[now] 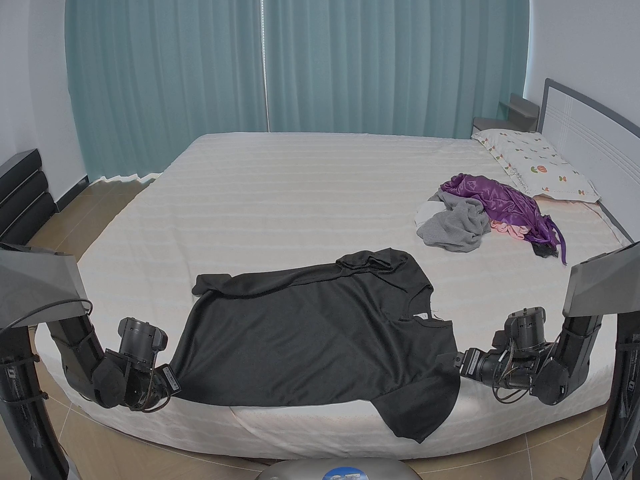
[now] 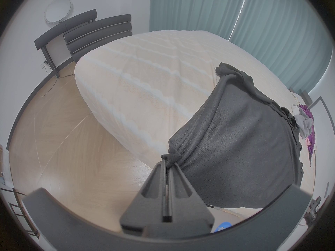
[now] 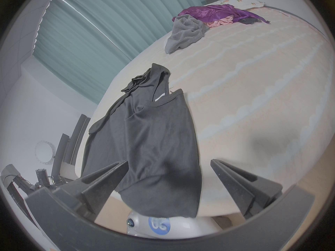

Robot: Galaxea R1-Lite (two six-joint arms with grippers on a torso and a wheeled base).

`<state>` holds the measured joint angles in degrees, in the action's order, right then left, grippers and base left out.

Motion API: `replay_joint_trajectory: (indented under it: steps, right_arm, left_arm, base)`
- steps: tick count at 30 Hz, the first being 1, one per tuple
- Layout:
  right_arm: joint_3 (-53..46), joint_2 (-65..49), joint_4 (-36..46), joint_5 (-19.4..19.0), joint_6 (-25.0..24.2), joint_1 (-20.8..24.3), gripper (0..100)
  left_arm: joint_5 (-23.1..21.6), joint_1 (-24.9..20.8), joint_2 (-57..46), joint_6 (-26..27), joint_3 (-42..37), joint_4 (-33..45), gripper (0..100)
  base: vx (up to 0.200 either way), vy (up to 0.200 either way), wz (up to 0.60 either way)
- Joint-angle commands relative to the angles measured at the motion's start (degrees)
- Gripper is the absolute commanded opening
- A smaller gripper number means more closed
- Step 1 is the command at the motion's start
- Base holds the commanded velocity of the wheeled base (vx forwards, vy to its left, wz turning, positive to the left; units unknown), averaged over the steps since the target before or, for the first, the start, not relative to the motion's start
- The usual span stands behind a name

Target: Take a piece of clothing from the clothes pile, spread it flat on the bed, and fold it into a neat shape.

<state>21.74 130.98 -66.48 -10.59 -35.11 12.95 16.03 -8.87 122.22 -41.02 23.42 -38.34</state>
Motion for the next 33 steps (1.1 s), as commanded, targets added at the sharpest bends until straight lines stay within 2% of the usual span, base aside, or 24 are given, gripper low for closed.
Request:
replay_joint_trajectory:
  steps: [1,3,4,8,19,33]
  right_arm:
    - [3.9,4.2,1.2,0.6,0.3,-0.4,100]
    - [4.2,5.4,1.4,1.1,0.8,-0.3,100]
    - [4.3,5.6,1.6,1.8,1.0,0.0,0]
    - [3.8,5.4,1.2,3.2,0.9,-0.7,0]
    - [-2.8,0.5,1.0,2.6,1.3,-4.9,0]
    - [-4.9,1.5,-2.4,2.2,0.7,-4.9,0]
  left_arm:
    - [0.1,0.0,0.6,0.0,0.0,-0.2,0]
    - [0.1,0.0,0.7,0.0,0.0,-0.2,0]
    - [0.1,0.0,0.7,0.0,0.0,-0.2,0]
    - [0.1,0.0,0.7,0.0,0.0,-0.1,0]
    - [0.1,0.0,1.3,0.1,0.0,-0.2,0]
    - [0.1,-0.1,1.5,-0.3,0.3,-0.4,0]
  base:
    - [0.000,0.000,0.00]
    - [0.000,0.000,0.00]
    - [0.000,0.000,0.00]
    - [0.000,0.000,0.00]
    - [0.000,0.000,0.00]
    - [0.000,0.000,0.00]
